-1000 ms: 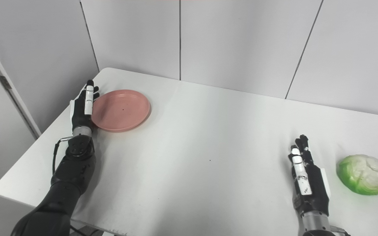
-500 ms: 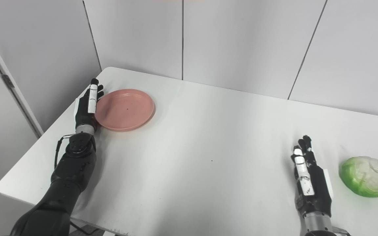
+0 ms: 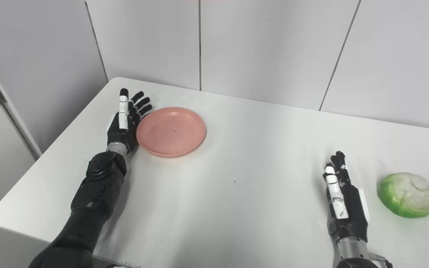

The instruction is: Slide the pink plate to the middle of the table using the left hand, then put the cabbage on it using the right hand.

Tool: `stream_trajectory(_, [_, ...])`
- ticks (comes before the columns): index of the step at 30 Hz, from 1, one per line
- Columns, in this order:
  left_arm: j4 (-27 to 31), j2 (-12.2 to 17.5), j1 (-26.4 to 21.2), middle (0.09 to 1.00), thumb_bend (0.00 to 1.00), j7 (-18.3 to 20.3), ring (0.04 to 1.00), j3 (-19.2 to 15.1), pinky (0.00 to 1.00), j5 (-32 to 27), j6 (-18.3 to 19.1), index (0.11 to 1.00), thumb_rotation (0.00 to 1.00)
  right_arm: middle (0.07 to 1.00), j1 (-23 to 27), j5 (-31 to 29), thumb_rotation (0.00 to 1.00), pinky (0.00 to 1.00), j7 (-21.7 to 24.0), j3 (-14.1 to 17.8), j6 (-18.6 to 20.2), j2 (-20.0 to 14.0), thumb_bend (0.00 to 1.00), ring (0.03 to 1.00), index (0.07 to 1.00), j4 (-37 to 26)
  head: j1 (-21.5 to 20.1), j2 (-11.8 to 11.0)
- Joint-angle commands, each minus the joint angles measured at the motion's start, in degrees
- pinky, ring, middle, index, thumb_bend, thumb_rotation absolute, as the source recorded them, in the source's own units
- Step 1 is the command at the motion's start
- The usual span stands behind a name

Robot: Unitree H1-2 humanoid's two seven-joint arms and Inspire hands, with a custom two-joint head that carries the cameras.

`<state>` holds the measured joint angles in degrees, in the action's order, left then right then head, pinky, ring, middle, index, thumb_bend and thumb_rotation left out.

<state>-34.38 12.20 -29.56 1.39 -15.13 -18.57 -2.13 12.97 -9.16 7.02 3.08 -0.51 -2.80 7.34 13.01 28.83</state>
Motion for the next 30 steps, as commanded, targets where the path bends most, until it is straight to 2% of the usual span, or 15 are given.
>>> stream_trajectory(1, [2.12,0.44,-0.68,0.851,0.87,0.45,0.854,0.38,0.83,0.57,1.34,0.834,1.00,1.000,0.25,-0.31,0.76,1.00,0.02,-0.04,-1.87,0.47,0.68,1.000,1.000,-1.43,-0.46,0.11])
stream_trajectory(8, [5.81,-1.03,0.54,0.842,0.86,1.22,0.853,2.72,0.84,1.28,3.40,0.823,1.00,1.000,-0.56,0.55,0.75,1.00,-0.62,-0.83,-0.32,0.78,0.61,1.000,1.000,-4.41,-2.98,0.06])
stream_trajectory(15, [9.69,-1.96,2.45,0.876,0.85,3.91,0.888,5.61,0.88,1.51,5.92,0.856,1.00,1.000,-1.03,1.29,0.74,1.00,-1.13,-1.54,-1.11,1.29,0.55,1.000,1.000,-5.49,-5.40,0.17])
stream_trajectory(23, [16.83,-4.35,5.18,0.867,0.83,2.83,0.880,8.67,0.87,3.55,12.05,0.853,1.00,1.000,-1.24,3.80,0.75,1.00,-2.34,-2.60,-1.05,1.94,0.51,1.000,1.000,-6.68,-8.39,0.09])
stream_trajectory(30, [21.60,-7.56,8.01,0.874,0.84,2.30,0.882,10.61,0.88,5.02,13.53,0.861,1.00,1.000,-1.00,4.20,0.72,1.00,-3.59,-2.84,-0.04,2.95,0.58,1.000,1.000,-6.89,-11.23,0.03])
